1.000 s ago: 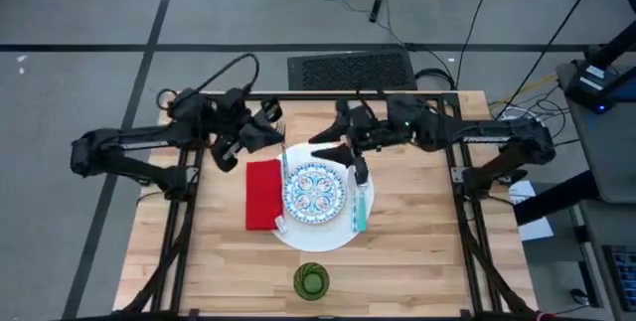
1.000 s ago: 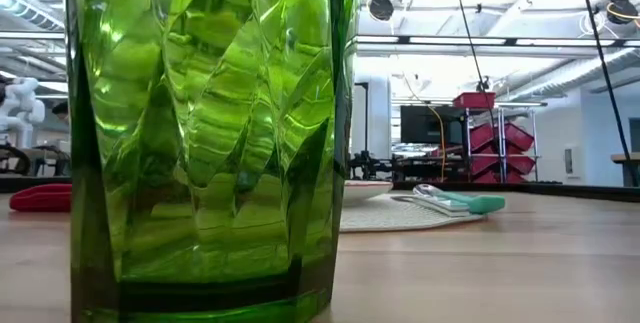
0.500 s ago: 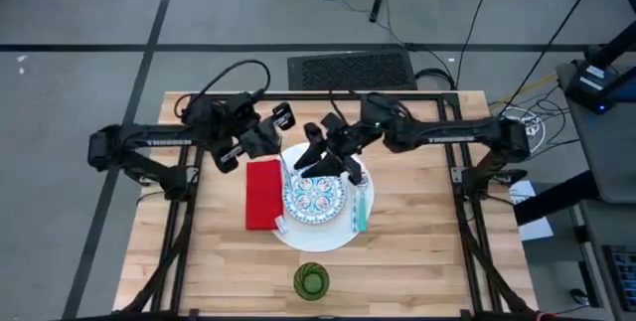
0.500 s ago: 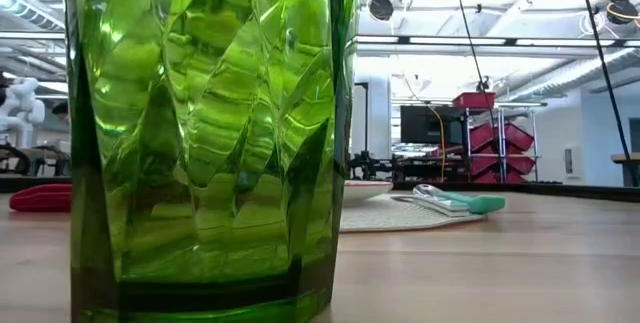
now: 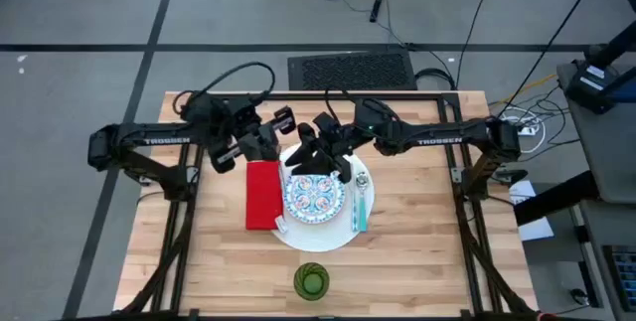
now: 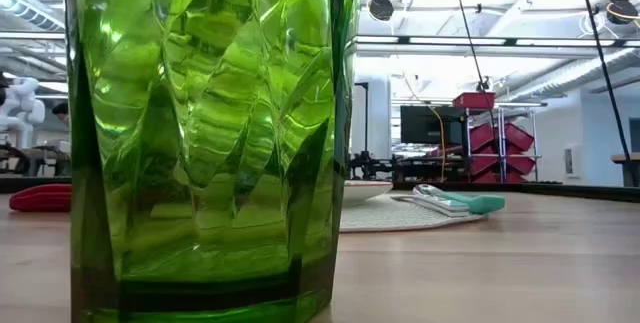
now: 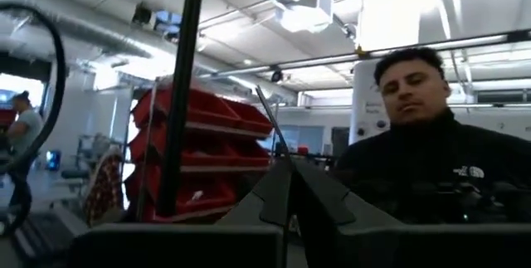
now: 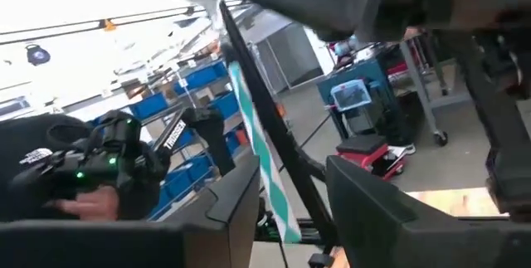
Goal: Set table place
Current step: Adjust the fork on the red table napkin on the white tablemat
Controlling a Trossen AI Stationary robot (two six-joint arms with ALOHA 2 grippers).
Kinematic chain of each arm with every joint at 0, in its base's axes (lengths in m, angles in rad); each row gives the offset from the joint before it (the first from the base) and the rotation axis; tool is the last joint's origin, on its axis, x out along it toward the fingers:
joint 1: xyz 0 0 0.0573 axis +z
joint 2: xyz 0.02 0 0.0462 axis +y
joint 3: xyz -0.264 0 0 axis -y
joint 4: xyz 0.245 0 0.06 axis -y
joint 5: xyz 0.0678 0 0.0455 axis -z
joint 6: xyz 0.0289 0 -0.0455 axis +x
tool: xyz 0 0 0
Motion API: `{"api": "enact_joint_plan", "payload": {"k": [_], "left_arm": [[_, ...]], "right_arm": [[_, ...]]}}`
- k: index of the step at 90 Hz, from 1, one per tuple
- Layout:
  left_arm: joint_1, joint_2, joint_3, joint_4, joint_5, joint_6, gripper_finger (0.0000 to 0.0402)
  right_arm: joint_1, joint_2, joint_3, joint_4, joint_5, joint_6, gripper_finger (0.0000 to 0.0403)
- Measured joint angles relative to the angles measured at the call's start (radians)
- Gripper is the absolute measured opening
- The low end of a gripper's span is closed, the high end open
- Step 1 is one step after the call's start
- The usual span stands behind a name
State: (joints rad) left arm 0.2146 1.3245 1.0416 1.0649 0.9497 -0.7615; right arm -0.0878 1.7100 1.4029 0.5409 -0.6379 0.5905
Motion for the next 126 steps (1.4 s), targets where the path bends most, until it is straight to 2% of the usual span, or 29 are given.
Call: {"api": "enact_joint_plan", "payload": {"k": [8, 25, 40, 47, 54, 73, 76, 102, 126], "left_arm": [[0.000, 0.008, 0.000, -0.005, -0.004, 0.016, 0.0000], [0.003, 0.027, 0.000, -0.005, -0.017, 0.015, 0.0000], [0.004, 0.038, 0.000, -0.003, -0.020, 0.011, 0.0000], [0.004, 0.038, 0.000, 0.000, -0.021, 0.011, 0.0000], [0.004, 0.038, 0.000, -0.001, -0.023, 0.011, 0.0000], [0.004, 0.038, 0.000, -0.001, -0.023, 0.010, 0.0000], [0.004, 0.038, 0.000, -0.001, -0.024, 0.010, 0.0000], [0.004, 0.038, 0.000, -0.015, -0.063, -0.019, 0.0011], [0.026, 0.038, 0.000, -0.039, -0.069, -0.069, 0.0111]], "right_arm": [[0.012, 0.000, 0.000, 0.003, 0.039, -0.015, 0.0166], [0.036, 0.000, 0.000, 0.003, 0.038, -0.089, 0.0224], [0.037, 0.000, 0.000, 0.007, 0.037, -0.107, 0.0237], [0.037, 0.000, 0.000, 0.004, 0.035, -0.114, 0.0221], [0.037, 0.000, 0.000, 0.003, 0.033, -0.123, 0.0186], [0.038, 0.000, 0.000, 0.001, 0.031, -0.146, 0.0031], [0.038, 0.000, 0.000, 0.003, 0.027, -0.158, 0.0018], [0.038, -0.003, 0.001, -0.002, 0.030, -0.148, 0.0004], [0.036, 0.002, -0.001, -0.047, 0.045, -0.138, 0.0001]]}}
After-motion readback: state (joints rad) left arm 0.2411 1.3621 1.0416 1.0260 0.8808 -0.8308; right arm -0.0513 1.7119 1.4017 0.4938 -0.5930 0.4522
